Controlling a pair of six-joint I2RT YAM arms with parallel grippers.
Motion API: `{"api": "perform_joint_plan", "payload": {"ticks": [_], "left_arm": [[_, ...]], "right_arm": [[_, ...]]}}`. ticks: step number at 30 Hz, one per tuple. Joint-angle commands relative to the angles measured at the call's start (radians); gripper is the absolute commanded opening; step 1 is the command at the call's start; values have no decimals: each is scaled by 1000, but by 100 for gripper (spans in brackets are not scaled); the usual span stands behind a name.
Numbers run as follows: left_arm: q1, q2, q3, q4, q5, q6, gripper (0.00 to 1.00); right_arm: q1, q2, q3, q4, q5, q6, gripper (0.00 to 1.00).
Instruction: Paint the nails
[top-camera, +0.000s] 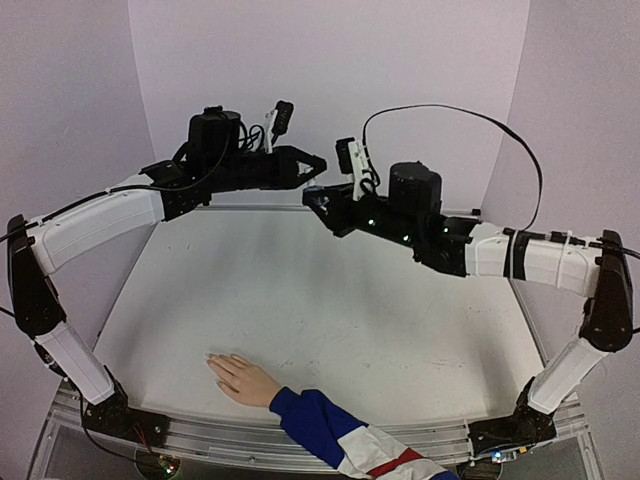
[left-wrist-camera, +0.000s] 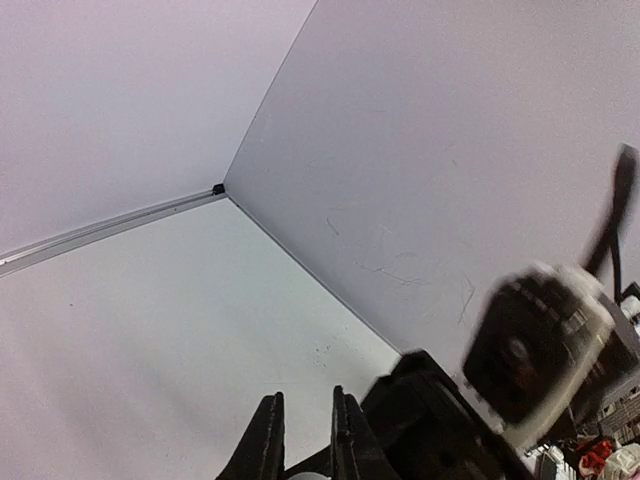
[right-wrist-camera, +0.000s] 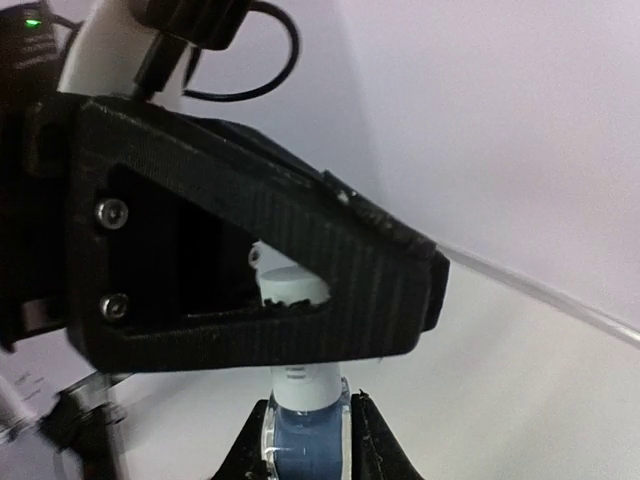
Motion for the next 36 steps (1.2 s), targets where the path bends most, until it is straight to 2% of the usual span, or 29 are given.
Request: {"api": "perform_joint_plan", "payload": {"ticks": [1,6,8,11,14,16,18,21,23,26,28,36], "left_arm": [[-56,23,93,-189,-112,-51,0],[-54,54,133,-198,-30,-66,0],[-54,45,131,-198,-23,-54,5],[-52,17,119,-196,-13,-25,22],[-45,-19,99,-195,18,-2,50],[-35,-47,83,-185,48,14,65],[-18,-74,59,-159,96,21,75],[6,-103,14,-86,208,0,82],[12,-113,-5,-49,251,-7,84],[13,-115,-12,-34,272,-7,84],[13,-107,-8,-21,301,-10,80],[-9,-50,56,8,429,-7,53]], "right_arm": [[100,-82,-68,209,1044,-220,0],[103,-44,-31,240,702,-234,0],[100,-30,-26,231,566,-234,0],[70,-44,-42,222,367,-211,0],[23,-73,-69,212,186,-159,0],[-32,-94,-94,213,58,-99,0],[-101,-103,-111,223,-116,-25,0],[-168,-78,-96,232,-397,45,0],[-181,-52,-72,238,-600,71,0],[-181,5,-23,283,-817,146,0],[-180,48,2,354,-911,235,0],[-170,79,15,428,-941,310,0]]}}
